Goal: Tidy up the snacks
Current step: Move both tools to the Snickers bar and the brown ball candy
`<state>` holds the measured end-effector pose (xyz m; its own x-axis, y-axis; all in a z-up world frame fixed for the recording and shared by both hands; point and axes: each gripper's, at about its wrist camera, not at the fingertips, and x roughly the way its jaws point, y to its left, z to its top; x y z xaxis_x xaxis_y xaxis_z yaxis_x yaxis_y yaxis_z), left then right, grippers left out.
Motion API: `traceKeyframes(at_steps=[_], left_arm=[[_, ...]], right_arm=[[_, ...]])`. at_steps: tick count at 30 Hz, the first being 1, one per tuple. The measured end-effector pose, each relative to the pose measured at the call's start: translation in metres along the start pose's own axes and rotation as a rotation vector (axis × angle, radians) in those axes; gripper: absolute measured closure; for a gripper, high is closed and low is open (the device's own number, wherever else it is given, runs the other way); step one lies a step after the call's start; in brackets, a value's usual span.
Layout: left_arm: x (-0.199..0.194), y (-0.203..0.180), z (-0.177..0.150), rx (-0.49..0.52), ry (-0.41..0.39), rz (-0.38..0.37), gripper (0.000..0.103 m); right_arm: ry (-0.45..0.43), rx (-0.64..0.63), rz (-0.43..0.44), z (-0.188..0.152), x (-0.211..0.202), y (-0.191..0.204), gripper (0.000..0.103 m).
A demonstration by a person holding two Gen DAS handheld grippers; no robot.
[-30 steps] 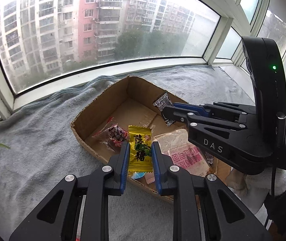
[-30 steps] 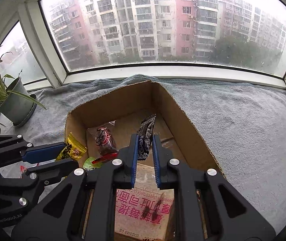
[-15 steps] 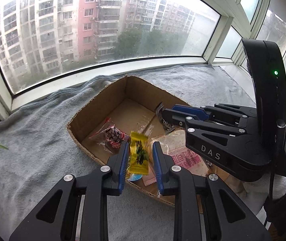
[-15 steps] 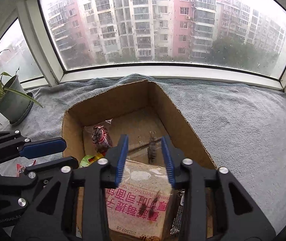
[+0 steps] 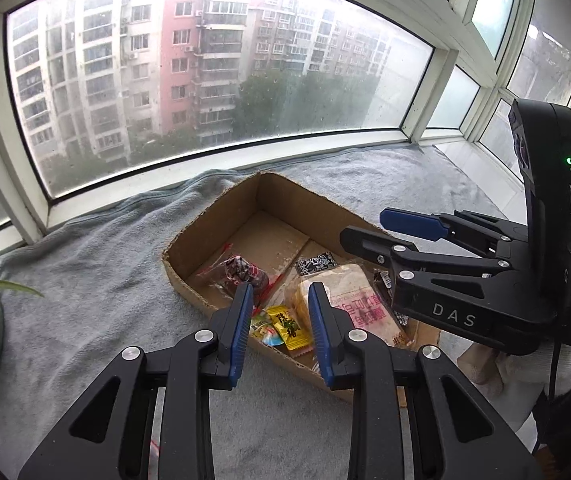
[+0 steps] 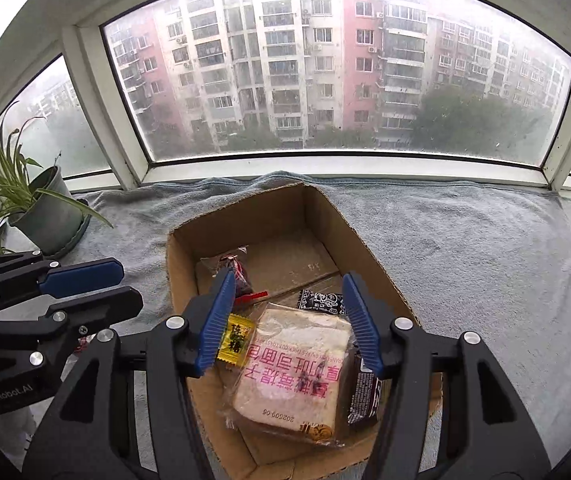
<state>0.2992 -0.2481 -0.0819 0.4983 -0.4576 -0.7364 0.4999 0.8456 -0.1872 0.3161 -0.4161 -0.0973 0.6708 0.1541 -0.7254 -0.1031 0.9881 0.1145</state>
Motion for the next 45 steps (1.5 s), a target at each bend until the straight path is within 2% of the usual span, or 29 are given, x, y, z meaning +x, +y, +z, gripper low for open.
traceKeyframes(at_steps=[10,14,15,22,25,28,32,34,38,42,43,45], left_arm=[[-0.078,0.012,-0.012,0.006,-0.105,0.066,0.076],[-0.121,0.028,-0.027,-0.011,-0.158,0.112,0.076],[-0.132,0.034,-0.031,-0.021,-0.173,0.125,0.076],[-0.211,0.079,-0.074,-0.12,-0.258,0.19,0.076],[-0.238,0.095,-0.098,-0.147,-0.271,0.231,0.076],[-0.254,0.111,-0.127,-0.179,-0.252,0.263,0.076],[-0.255,0.125,-0.168,-0.242,-0.187,0.276,0.073],[-0.25,0.129,-0.19,-0.276,-0.147,0.268,0.069],[-0.237,0.131,-0.232,-0.345,-0.078,0.236,0.069],[-0.22,0.123,-0.259,-0.378,-0.022,0.196,0.069],[-0.215,0.121,-0.264,-0.379,-0.007,0.189,0.069],[-0.208,0.115,-0.27,-0.364,0.025,0.173,0.069]], right_arm=[[-0.083,0.011,0.067,-0.018,-0.065,0.035,0.042],[-0.114,0.003,0.11,-0.03,-0.09,0.051,0.029],[-0.12,0.002,0.122,-0.033,-0.095,0.056,0.028],[-0.124,-0.025,0.254,-0.064,-0.112,0.095,0.028],[-0.121,-0.053,0.327,-0.08,-0.117,0.118,0.022],[-0.096,-0.11,0.356,-0.095,-0.116,0.143,0.021],[-0.009,-0.173,0.378,-0.121,-0.105,0.173,0.021],[0.045,-0.206,0.388,-0.135,-0.097,0.186,0.021],[0.137,-0.252,0.426,-0.169,-0.087,0.209,0.021],[0.236,-0.324,0.485,-0.202,-0.079,0.235,0.021],[0.248,-0.348,0.49,-0.209,-0.078,0.24,0.022],[0.264,-0.385,0.503,-0.22,-0.078,0.25,0.034]])
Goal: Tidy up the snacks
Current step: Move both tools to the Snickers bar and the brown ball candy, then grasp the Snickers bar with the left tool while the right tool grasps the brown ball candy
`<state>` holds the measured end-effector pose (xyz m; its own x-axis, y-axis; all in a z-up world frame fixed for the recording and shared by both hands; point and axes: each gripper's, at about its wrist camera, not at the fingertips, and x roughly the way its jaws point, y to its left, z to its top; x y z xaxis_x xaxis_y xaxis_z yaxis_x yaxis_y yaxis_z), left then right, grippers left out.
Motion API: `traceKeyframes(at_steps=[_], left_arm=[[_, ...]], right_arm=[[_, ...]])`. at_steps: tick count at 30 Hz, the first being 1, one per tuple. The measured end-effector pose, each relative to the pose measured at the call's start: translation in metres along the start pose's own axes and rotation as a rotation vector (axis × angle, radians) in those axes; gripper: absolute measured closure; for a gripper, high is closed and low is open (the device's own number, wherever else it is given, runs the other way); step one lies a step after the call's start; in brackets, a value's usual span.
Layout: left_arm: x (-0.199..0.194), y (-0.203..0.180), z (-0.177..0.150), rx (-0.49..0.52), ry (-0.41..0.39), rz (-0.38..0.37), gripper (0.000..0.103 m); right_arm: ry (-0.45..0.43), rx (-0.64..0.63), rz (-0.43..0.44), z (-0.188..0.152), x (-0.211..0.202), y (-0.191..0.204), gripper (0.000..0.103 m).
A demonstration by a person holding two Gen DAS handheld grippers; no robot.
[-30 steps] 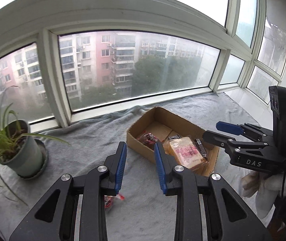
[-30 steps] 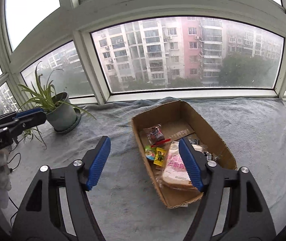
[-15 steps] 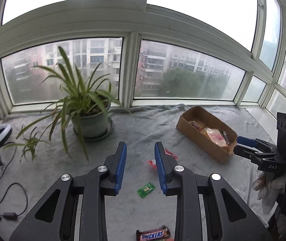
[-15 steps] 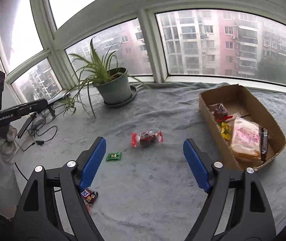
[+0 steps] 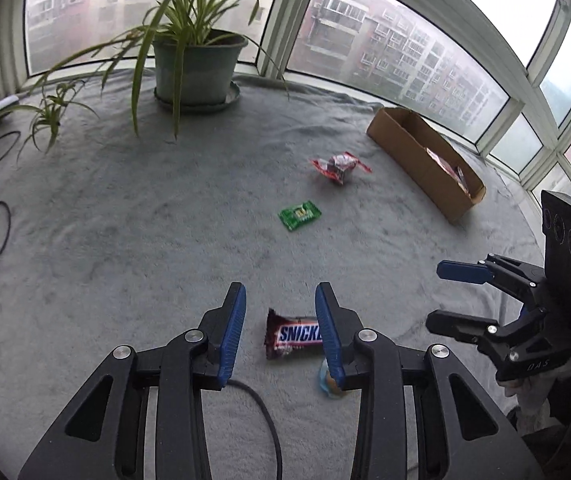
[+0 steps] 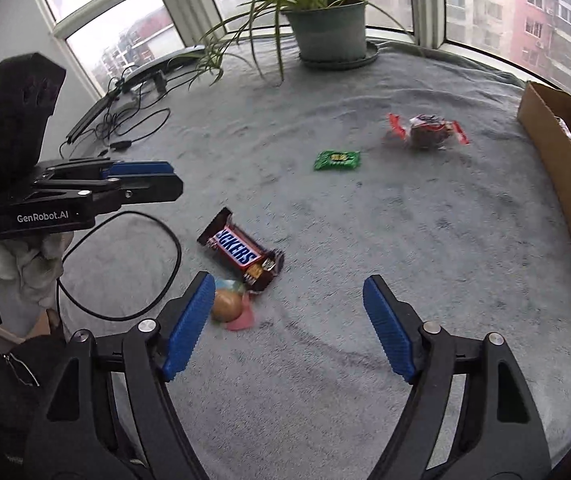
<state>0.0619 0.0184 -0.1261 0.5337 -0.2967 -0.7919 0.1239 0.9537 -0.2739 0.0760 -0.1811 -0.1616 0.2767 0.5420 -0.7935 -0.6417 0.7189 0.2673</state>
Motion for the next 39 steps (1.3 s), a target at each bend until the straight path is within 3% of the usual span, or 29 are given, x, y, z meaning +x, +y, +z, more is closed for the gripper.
traceKeyframes(at_steps=[3,9,26,32,39], left_arm=[[0.009,-0.01,-0.011,0.067,0.032,0.002,0.069],[0.019,-0.015,-0.017,0.144,0.071,0.004,0.069],[0.05,-0.037,-0.023,0.47,0.18,0.016,0.069],[0.061,-0.038,-0.025,0.53,0.202,0.016,0.066],[0.069,-0.036,-0.021,0.479,0.185,0.006,0.066]], right_arm=[[0.026,-0.024,0.04,-0.005,0.011,0.012,0.052],[0.084,-0.116,0.097,-0.012,0.031,0.041,0.06],[0.117,-0.161,0.031,-0.013,0.053,0.051,0.067],[0.114,-0.174,0.022,-0.012,0.055,0.055,0.068],[0.116,-0.175,0.017,-0.012,0.054,0.052,0.07]])
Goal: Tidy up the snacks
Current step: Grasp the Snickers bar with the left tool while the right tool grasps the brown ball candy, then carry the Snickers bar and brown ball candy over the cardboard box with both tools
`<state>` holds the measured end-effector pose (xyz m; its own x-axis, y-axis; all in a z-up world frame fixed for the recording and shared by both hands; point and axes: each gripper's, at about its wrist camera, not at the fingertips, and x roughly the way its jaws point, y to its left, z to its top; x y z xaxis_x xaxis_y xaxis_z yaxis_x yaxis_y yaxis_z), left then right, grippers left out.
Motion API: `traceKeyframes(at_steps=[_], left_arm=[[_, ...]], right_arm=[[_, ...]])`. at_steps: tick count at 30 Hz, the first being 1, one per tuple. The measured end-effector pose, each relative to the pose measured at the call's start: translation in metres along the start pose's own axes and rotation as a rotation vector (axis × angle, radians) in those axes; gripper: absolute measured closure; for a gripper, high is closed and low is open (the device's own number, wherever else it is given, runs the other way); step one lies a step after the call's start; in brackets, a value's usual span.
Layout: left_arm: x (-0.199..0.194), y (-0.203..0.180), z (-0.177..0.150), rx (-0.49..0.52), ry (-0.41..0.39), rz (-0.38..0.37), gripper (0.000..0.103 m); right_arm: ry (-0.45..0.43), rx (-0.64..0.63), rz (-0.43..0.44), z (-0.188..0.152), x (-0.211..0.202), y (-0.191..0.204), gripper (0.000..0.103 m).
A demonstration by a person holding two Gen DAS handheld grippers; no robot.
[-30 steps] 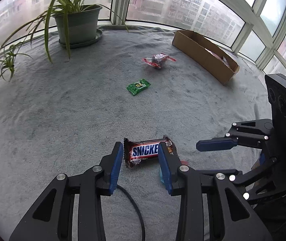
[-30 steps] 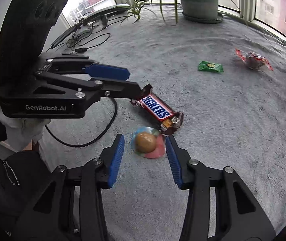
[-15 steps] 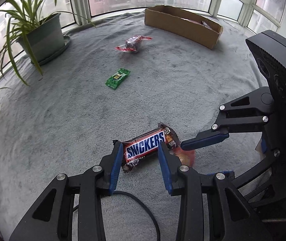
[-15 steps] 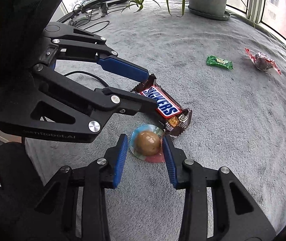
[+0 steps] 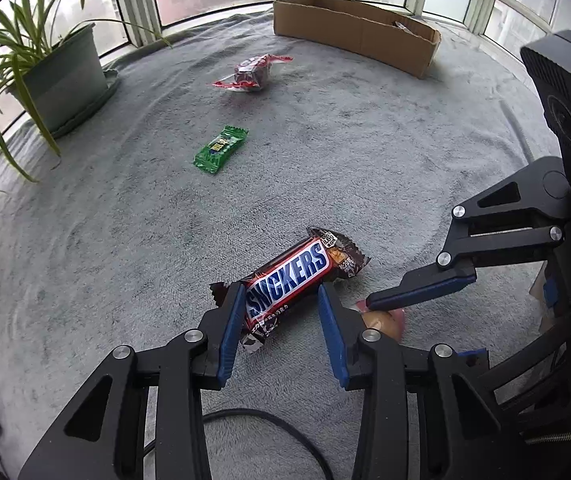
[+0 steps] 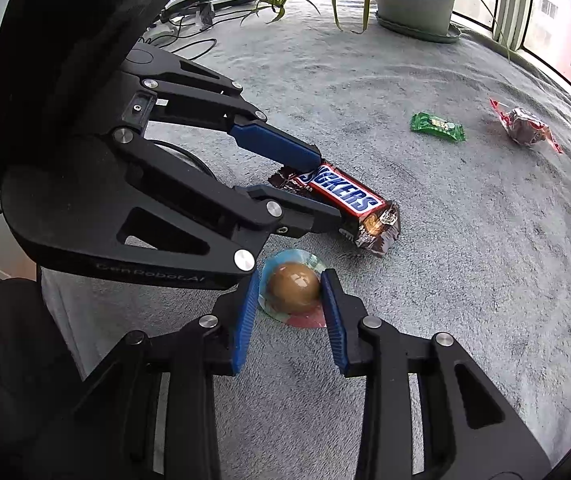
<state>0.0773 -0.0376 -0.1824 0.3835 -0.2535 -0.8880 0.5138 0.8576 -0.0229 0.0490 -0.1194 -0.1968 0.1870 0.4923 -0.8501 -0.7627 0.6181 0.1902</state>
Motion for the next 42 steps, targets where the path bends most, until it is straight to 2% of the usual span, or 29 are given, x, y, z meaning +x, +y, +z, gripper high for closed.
traceKeyframes(at_steps=[2,6,8,17,19,23,31,37,42], left_arm=[[0.0,0.002,0.002,-0.021,-0.008,-0.014,0.066],[0.003,-0.001,0.008,0.009,-0.009,-0.019,0.065],[0.005,-0.002,0.011,0.014,-0.001,-0.032,0.053],[0.018,-0.001,0.023,0.076,0.018,0.012,0.053],[0.023,0.005,0.025,0.036,0.019,-0.008,0.058],[0.023,0.01,0.028,0.015,-0.006,-0.017,0.082],[0.018,0.016,0.027,-0.043,-0.026,-0.037,0.084],[0.001,0.025,0.029,-0.138,-0.07,-0.075,0.084],[-0.015,0.03,0.049,-0.188,-0.124,-0.105,0.084]], right_arm=[[-0.003,0.0,0.0,-0.002,-0.001,0.001,0.07],[-0.005,-0.003,0.005,-0.003,-0.002,0.0,0.07],[0.001,-0.017,-0.005,-0.004,-0.002,0.001,0.071],[-0.003,0.02,-0.01,-0.009,-0.008,-0.011,0.073],[-0.006,0.031,-0.005,-0.009,-0.008,-0.013,0.073],[-0.011,0.056,0.01,-0.011,-0.008,-0.021,0.074],[-0.04,0.108,0.001,-0.011,-0.019,-0.036,0.075],[-0.102,0.174,-0.061,-0.014,-0.046,-0.062,0.075],[-0.159,0.226,-0.135,-0.016,-0.073,-0.093,0.075]])
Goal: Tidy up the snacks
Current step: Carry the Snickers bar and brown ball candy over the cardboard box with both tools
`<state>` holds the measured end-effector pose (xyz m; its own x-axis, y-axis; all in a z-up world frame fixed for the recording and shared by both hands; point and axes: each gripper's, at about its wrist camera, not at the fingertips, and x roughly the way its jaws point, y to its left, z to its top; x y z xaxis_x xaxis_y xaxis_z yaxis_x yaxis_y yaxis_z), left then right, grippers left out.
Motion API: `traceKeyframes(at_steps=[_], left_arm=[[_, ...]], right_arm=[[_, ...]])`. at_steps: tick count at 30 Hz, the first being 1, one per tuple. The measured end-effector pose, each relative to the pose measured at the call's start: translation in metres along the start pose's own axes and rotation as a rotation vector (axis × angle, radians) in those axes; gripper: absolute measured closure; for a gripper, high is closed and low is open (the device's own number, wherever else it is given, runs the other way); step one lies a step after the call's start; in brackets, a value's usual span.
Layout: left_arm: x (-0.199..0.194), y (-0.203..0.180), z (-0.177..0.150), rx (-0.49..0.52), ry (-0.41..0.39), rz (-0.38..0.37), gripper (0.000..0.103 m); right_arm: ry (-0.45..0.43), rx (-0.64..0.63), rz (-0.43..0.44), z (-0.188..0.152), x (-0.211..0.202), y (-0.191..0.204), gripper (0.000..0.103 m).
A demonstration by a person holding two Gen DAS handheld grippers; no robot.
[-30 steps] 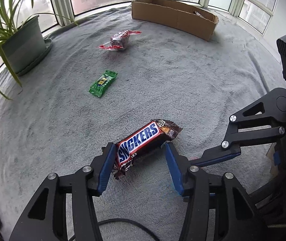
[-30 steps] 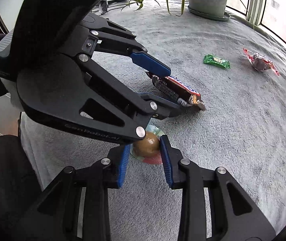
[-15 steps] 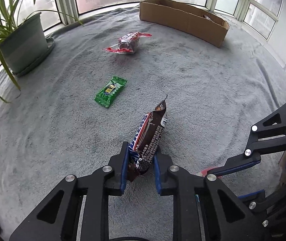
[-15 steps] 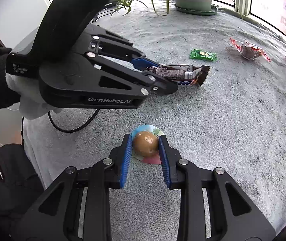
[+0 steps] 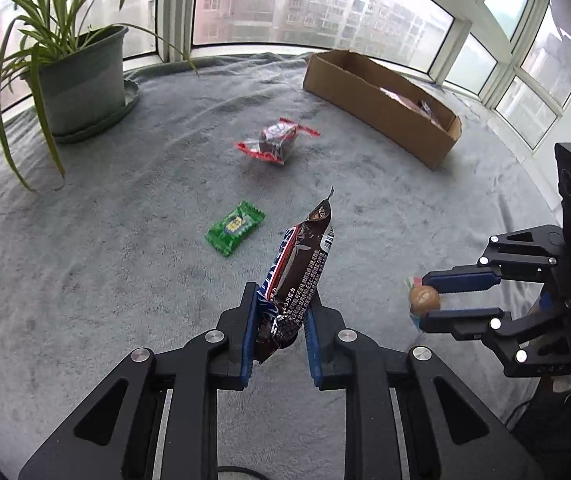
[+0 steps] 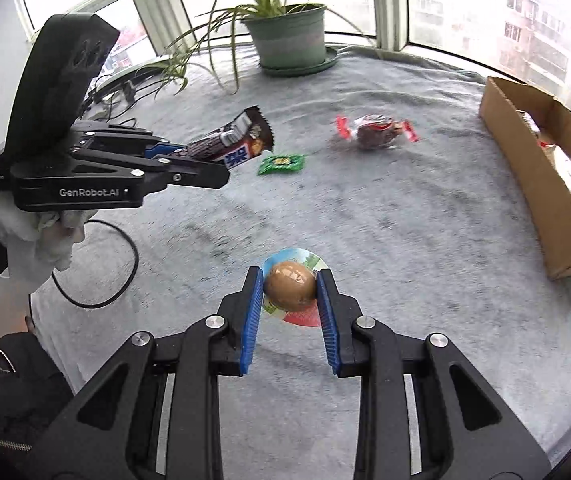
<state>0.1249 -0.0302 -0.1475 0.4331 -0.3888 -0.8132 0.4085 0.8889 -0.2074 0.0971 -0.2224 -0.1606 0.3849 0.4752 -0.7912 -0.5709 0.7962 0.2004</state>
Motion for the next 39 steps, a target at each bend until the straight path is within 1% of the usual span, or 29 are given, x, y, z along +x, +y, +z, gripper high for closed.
traceKeyframes(at_steps=[7,11,17,25,29,32,39], left_arm=[[0.0,-0.017,0.041,0.011,-0.068,-0.032,0.084],[0.006,-0.032,0.065,0.043,-0.094,-0.044,0.084],[0.021,-0.055,0.098,0.087,-0.11,-0.056,0.084],[0.041,-0.086,0.15,0.143,-0.137,-0.05,0.084],[0.051,-0.1,0.174,0.166,-0.161,-0.053,0.084],[0.059,-0.11,0.189,0.189,-0.174,-0.054,0.084],[0.087,-0.13,0.219,0.238,-0.168,-0.057,0.084]], right_arm=[[-0.091,0.079,-0.116,0.019,-0.033,-0.058,0.075],[-0.128,0.121,-0.175,0.027,-0.051,-0.093,0.075],[-0.173,0.171,-0.248,0.038,-0.072,-0.14,0.075],[-0.23,0.204,-0.335,0.068,-0.091,-0.193,0.076],[-0.244,0.22,-0.369,0.08,-0.094,-0.213,0.076],[-0.251,0.236,-0.378,0.086,-0.094,-0.227,0.076],[-0.241,0.268,-0.386,0.088,-0.086,-0.255,0.076]])
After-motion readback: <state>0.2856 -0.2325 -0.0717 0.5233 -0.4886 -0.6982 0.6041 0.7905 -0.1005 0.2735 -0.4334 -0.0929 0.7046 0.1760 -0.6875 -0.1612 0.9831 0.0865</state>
